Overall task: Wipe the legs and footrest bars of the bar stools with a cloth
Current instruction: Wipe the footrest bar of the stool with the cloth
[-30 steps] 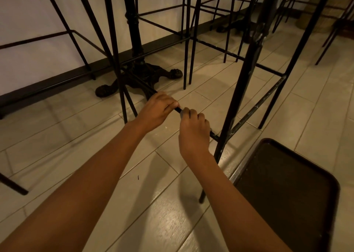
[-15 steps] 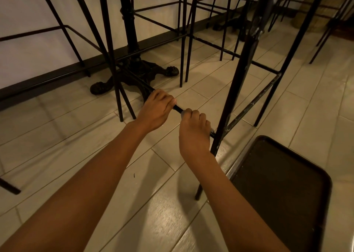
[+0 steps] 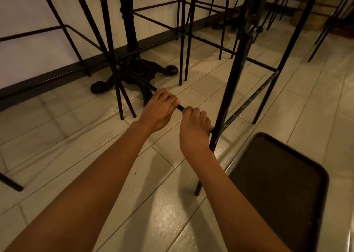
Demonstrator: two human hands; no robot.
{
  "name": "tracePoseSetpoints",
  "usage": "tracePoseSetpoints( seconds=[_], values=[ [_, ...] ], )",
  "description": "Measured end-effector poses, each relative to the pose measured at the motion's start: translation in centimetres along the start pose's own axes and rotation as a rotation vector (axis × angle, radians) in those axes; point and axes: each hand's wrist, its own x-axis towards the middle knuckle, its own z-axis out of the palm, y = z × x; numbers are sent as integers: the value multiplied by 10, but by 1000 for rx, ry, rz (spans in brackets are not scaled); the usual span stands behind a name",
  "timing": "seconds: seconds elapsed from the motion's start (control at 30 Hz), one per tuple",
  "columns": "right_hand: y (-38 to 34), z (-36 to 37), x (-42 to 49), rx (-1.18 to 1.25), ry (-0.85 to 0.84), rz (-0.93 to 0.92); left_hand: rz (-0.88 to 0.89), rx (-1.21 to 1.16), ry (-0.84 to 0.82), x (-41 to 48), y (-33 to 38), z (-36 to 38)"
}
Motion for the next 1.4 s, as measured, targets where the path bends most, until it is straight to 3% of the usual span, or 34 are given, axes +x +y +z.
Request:
tracePoseSetpoints(
  seconds=[0.1, 0.23, 0.37, 0.63, 0.73, 0.87, 1.03, 1.17, 1.4],
  values=[
    [2, 3, -5, -57, 90, 54, -6, -52, 20, 1, -2, 2],
    [4, -1, -4, -82, -3, 27, -51, -67, -21, 1, 1, 0],
    [3, -8, -4, -61, -35, 39, 27, -17, -10, -7, 17, -1],
    [0, -5, -14, -217, 6, 135, 107, 26, -14, -8, 20, 4],
    [0, -5, -7, -256, -58, 27, 126, 55, -29, -8, 19, 5],
    [0, -12, -1, -205, -98, 20, 128, 59, -59, -8, 18, 4],
    [4, -4, -11, -240, -53, 13, -33, -47, -64, -5, 23, 2],
    [2, -6, -6, -298, -88, -20, -37, -200, -113, -7, 27, -4],
    [5, -5, -8, -286, -64, -84, -209, -528, -162, -4, 18, -8]
  ],
)
